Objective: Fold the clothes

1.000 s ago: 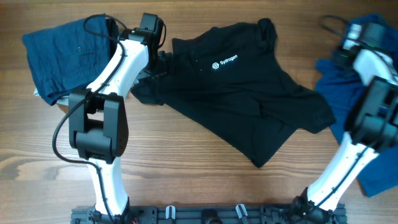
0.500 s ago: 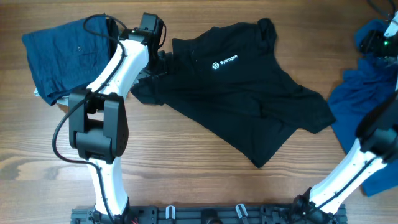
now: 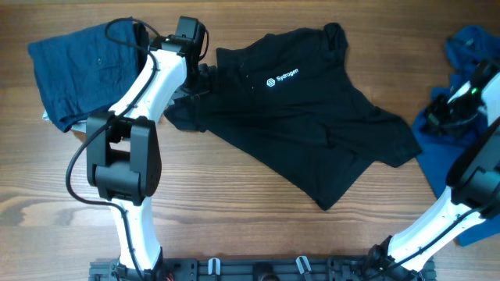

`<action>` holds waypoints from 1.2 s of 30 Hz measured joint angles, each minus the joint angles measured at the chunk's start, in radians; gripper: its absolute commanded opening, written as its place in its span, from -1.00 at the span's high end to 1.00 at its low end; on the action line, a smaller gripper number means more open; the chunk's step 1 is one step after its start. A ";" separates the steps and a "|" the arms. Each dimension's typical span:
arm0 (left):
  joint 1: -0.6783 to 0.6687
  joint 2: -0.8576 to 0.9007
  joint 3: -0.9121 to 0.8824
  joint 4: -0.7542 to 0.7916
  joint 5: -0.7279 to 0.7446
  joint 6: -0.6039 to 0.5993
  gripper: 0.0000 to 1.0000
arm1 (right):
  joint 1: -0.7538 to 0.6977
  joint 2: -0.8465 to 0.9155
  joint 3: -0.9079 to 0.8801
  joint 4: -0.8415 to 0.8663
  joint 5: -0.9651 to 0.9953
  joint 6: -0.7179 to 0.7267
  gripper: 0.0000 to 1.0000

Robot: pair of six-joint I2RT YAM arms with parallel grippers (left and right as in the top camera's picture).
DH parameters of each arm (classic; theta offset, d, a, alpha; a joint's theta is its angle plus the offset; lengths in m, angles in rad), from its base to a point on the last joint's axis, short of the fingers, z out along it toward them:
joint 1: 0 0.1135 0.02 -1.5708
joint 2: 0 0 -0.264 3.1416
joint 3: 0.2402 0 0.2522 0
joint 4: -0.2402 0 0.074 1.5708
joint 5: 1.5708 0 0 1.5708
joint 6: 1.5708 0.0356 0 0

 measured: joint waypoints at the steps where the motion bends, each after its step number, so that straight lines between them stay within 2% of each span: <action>1: 0.000 0.000 0.000 0.000 0.000 0.000 -1.00 | 0.000 0.003 -0.047 0.046 0.010 0.009 0.92; 6: 0.000 0.000 0.000 0.000 0.000 0.000 -1.00 | 0.000 -0.047 -0.187 0.207 0.033 0.046 0.91; 11: 0.000 0.000 0.000 0.000 0.000 0.000 -1.00 | 0.003 -0.060 -0.195 0.249 0.190 0.174 0.91; 15: 0.000 0.000 0.000 0.000 0.000 0.000 -0.99 | -0.057 -0.059 -0.195 0.348 0.283 0.213 0.92; 20: 0.000 0.000 0.000 0.000 0.000 0.000 -1.00 | -0.134 -0.043 -0.190 0.488 0.341 0.180 0.76; 23: 0.000 0.000 0.000 0.000 0.000 0.000 -0.99 | -0.141 -0.013 -0.106 0.417 0.251 0.092 0.71; 26: 0.000 0.000 0.000 0.000 0.000 0.000 -0.99 | -0.140 -0.005 0.037 0.238 0.169 0.046 0.71; 28: 0.000 0.000 0.000 0.000 0.000 0.000 -1.00 | -0.140 -0.010 0.130 0.152 0.123 0.032 0.62; 32: 0.000 0.000 0.000 0.001 0.000 0.000 -1.00 | -0.134 -0.102 0.230 -0.021 -0.020 0.010 0.52; 35: 0.000 0.000 0.000 0.000 0.000 0.000 -1.00 | -0.107 -0.192 0.231 -0.116 -0.086 0.001 0.21; 36: 0.000 0.000 0.000 0.000 0.000 0.000 -0.99 | -0.083 -0.224 0.235 -0.130 -0.090 -0.006 -0.13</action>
